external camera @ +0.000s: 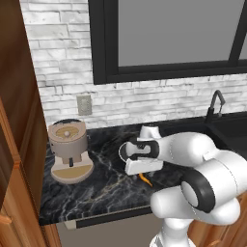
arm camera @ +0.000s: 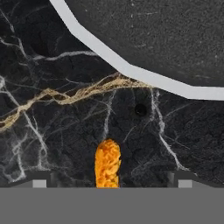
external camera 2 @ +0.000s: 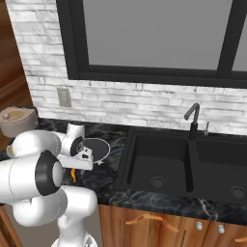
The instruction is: Retrieve the pan from the cabinet, then place the raw meat into the pan to avoid contamination.
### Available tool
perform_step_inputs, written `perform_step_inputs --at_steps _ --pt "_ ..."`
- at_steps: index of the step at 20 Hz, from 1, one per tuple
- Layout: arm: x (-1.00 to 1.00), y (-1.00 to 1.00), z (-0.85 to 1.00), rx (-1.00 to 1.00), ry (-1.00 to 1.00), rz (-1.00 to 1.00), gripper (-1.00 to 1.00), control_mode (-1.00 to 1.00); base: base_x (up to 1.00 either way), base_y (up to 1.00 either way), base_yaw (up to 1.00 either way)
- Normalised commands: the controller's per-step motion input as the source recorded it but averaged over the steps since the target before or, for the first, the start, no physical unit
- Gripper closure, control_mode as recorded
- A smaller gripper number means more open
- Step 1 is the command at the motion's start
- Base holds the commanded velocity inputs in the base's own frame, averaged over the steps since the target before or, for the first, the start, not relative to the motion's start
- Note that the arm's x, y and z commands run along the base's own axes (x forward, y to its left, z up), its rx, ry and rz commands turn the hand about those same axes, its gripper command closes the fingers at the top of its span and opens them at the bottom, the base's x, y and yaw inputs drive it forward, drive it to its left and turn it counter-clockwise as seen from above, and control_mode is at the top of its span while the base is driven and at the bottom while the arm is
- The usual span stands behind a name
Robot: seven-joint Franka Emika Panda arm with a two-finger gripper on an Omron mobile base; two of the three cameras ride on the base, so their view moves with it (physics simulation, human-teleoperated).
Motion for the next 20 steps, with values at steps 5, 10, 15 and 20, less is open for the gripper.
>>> perform_step_inputs --at_steps 5,10,15,20 --pt "0.00 0.06 -0.33 -0.01 0.00 0.00 -1.00 -1.00 0.00 0.00 0.00" --pt "0.00 0.00 -0.29 -0.01 0.00 0.00 -1.00 -1.00 0.00 0.00 0.00" --pt "0.00 0.00 -0.42 0.00 0.00 0.00 -1.00 -1.00 0.00 0.00 0.00" --pt "0.00 0.00 -0.29 0.00 0.00 0.00 1.00 -1.00 0.00 0.00 0.00"
